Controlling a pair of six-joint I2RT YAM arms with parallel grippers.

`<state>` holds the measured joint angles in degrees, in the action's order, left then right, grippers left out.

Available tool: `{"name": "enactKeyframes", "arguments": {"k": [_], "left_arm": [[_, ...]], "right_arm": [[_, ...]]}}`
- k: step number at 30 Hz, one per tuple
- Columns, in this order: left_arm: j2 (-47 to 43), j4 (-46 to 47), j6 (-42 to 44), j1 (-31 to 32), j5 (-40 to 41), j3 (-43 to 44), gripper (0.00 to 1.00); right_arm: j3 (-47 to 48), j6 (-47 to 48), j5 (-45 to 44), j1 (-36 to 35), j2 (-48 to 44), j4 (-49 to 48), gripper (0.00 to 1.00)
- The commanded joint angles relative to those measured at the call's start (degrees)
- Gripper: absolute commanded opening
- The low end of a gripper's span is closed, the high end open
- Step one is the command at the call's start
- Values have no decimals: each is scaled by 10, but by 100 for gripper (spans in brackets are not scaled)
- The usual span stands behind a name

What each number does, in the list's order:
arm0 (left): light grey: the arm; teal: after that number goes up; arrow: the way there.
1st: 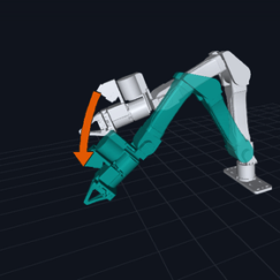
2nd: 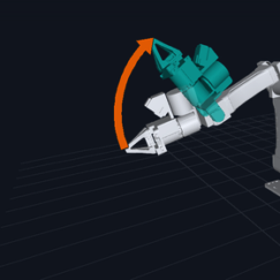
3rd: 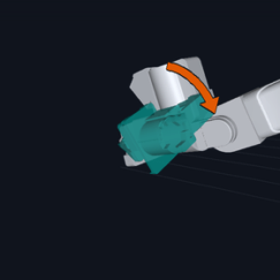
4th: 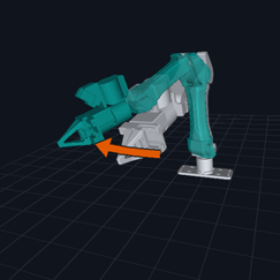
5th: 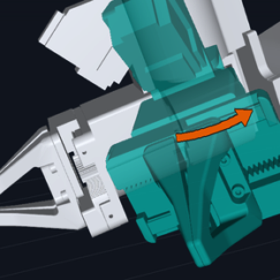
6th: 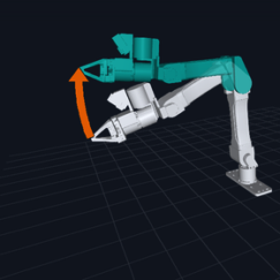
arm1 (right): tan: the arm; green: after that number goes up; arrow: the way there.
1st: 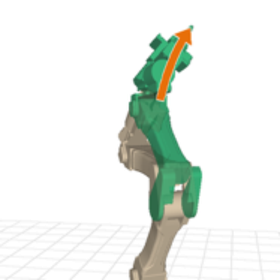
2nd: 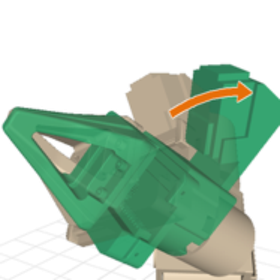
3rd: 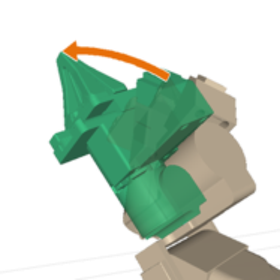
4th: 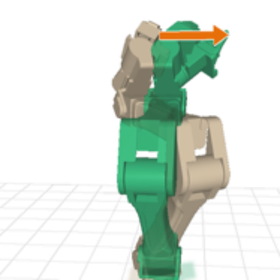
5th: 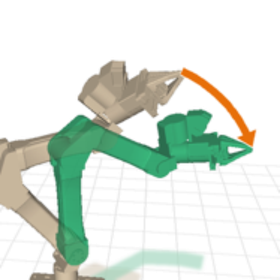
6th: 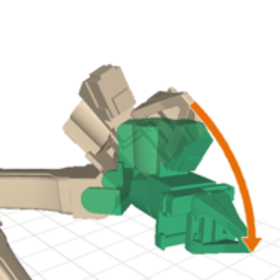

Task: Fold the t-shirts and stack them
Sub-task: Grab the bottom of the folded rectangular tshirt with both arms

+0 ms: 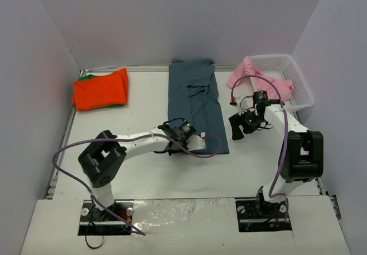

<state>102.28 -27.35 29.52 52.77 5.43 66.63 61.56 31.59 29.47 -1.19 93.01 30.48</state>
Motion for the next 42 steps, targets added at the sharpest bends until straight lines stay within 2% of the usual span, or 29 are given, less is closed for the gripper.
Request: {"name": "enactKeyframes", "arguments": {"k": [1, 5, 9, 16, 23, 32, 42], "left_arm": [[-43, -43, 6, -33, -51, 20, 2], [-46, -63, 11, -64, -125, 25, 2], [-45, -81, 23, -79, -161, 28, 2], [-31, -113, 36, -111, -238, 43, 2], [-3, -145, 45, -140, -297, 69, 2], [34, -176, 41, -153, -339, 101, 2], [64, -198, 40, -154, -348, 126, 2]], "right_arm": [[22, 8, 13, -2, -14, 20, 68], [29, 27, 36, -3, -20, 23, 68], [26, 59, 95, -8, -30, 27, 67], [-8, 154, 166, -57, -56, 25, 67], [-56, 234, 135, -130, -71, 12, 68], [-109, 268, 99, -130, -98, -25, 67], [-143, 285, 98, -137, -94, -24, 56]]}}
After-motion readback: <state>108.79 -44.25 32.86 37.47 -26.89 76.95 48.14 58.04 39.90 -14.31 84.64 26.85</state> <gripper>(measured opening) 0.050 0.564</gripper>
